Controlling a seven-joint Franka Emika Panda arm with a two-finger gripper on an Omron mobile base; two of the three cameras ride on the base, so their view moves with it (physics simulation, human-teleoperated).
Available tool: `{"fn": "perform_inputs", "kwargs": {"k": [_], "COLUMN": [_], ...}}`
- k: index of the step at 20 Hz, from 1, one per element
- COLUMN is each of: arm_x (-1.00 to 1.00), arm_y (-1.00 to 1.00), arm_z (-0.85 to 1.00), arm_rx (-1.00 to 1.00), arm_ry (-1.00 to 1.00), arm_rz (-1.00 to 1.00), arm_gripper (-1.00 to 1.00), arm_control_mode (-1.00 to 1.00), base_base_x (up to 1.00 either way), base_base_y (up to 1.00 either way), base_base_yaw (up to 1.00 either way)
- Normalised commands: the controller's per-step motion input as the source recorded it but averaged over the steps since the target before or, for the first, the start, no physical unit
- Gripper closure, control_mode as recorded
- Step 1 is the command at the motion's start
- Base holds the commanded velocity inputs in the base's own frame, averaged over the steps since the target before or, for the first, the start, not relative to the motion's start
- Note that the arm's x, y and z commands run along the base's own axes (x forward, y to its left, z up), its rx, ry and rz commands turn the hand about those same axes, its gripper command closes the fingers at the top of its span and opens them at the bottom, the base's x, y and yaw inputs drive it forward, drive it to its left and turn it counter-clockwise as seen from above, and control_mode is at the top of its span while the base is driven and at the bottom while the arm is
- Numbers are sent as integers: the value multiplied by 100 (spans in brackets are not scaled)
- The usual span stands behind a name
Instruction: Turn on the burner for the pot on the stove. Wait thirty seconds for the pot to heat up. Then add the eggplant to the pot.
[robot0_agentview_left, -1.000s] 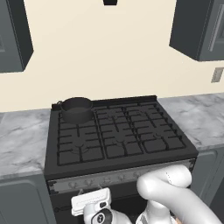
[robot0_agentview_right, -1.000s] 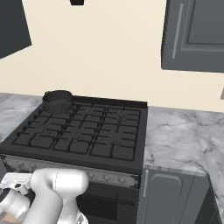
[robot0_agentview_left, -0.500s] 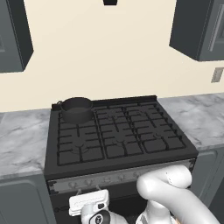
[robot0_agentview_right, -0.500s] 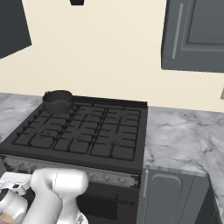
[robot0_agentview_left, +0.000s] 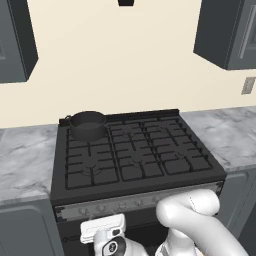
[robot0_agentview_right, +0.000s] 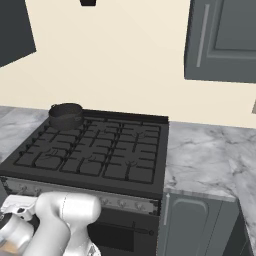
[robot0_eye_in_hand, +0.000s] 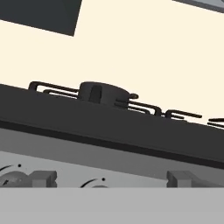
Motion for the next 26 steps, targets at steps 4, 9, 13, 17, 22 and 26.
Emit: {"fn": "perform_inputs", "kwargs": {"k": [4,9,13,17,22,26], "arm_x": [11,7,13,18,11,0], "arm_y": [-15,-20,-3,0,2,31], "arm_z": [-1,-7,-13,-21,-27,-23], "arm_rx": [0,0,0,0,0,0], "arm_ry": [0,0,0,0,0,0], "arm_rz": [0,0,0,0,0,0], "arm_gripper": [-100,-100,-100,-100,-100,-100], "arm_control_mode": [-100,-100,-100,-100,-100,-100], "base_base_x": [0,0,0,0,0,0], "base_base_y": [0,0,0,0,0,0], "base_base_yaw": [0,0,0,0,0,0]}}
